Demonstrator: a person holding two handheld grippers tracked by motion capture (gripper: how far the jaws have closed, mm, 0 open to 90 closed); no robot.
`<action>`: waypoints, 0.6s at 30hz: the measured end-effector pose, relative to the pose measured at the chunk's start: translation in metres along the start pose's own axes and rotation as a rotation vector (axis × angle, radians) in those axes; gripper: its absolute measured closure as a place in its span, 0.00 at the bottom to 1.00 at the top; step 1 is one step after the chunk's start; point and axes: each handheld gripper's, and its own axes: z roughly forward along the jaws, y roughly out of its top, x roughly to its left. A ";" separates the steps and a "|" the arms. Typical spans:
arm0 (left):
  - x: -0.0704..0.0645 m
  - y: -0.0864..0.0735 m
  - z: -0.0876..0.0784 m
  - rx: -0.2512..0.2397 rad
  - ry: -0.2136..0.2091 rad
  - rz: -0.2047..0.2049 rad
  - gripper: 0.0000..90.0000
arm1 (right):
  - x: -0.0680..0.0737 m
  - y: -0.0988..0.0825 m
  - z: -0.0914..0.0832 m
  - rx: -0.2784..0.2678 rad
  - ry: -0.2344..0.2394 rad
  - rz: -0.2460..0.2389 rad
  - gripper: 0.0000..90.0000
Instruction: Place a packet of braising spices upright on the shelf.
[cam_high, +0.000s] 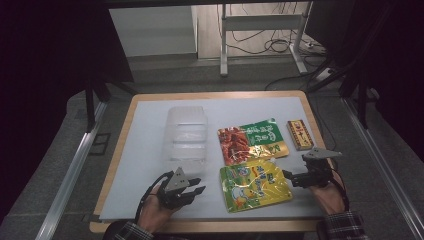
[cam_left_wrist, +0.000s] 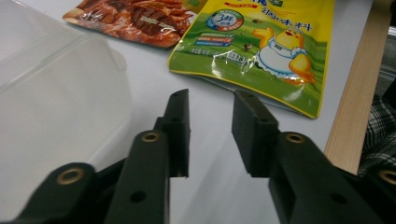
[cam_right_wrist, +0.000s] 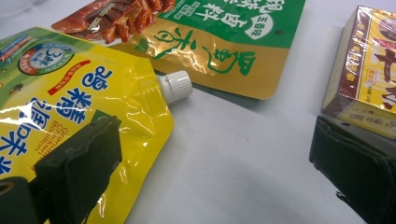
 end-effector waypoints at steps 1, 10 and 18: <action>-0.002 0.003 0.003 0.000 -0.002 -0.001 0.84 | 0.000 0.000 0.000 0.003 0.000 -0.003 0.02; -0.009 0.011 0.019 0.020 -0.020 0.025 1.00 | 0.000 0.000 0.001 0.000 0.000 -0.001 0.02; -0.010 0.017 0.036 0.033 -0.055 0.035 1.00 | 0.000 0.000 0.000 -0.003 0.001 -0.001 0.02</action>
